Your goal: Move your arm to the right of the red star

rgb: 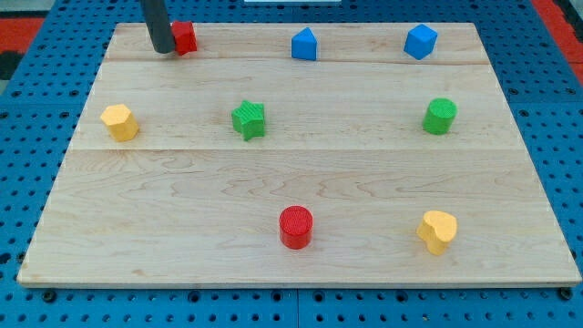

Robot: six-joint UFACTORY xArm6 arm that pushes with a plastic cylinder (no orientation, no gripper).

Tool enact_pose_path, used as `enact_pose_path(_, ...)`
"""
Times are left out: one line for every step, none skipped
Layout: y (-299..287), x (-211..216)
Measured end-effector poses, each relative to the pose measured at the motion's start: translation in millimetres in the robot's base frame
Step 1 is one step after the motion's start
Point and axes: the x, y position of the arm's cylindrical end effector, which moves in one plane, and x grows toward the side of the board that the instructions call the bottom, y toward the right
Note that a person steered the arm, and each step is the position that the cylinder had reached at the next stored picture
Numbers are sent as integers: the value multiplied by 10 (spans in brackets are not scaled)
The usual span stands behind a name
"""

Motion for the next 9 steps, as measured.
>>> enact_pose_path(-90, 246)
enact_pose_path(-90, 249)
enact_pose_path(-90, 201)
enact_pose_path(-90, 202)
enact_pose_path(-90, 202)
enact_pose_path(135, 246)
enact_pose_path(688, 240)
enact_pose_path(904, 161)
enact_pose_path(1192, -433)
